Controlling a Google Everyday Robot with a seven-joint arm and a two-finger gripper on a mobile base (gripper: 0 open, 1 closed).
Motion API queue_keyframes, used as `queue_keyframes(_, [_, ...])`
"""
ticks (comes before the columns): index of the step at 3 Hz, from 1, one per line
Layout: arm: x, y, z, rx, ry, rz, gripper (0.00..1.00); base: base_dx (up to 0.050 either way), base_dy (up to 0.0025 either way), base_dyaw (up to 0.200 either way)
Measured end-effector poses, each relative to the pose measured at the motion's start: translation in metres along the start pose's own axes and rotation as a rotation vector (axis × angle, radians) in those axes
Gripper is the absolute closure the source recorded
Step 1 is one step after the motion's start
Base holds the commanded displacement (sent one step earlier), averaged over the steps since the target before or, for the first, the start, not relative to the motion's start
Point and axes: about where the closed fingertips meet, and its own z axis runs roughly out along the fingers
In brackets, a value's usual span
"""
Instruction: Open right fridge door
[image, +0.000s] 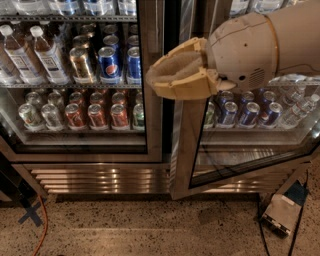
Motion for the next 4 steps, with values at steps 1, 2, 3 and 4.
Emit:
queue_keyframes(1, [-0.002,0.009,0.008,-0.021,0.015,0.011,1.00,0.000,0.00000,0.000])
queue_keyframes(2, [-0.007,0.017,0.013,-0.049,0.003,0.010,1.00,0.000,0.00000,0.000])
queue_keyframes(3, [-0.007,0.019,0.029,-0.061,0.015,0.015,1.00,0.000,0.00000,0.000])
queue_keyframes(4, [-0.004,0.026,0.042,0.039,0.094,-0.029,1.00,0.000,0.00000,0.000])
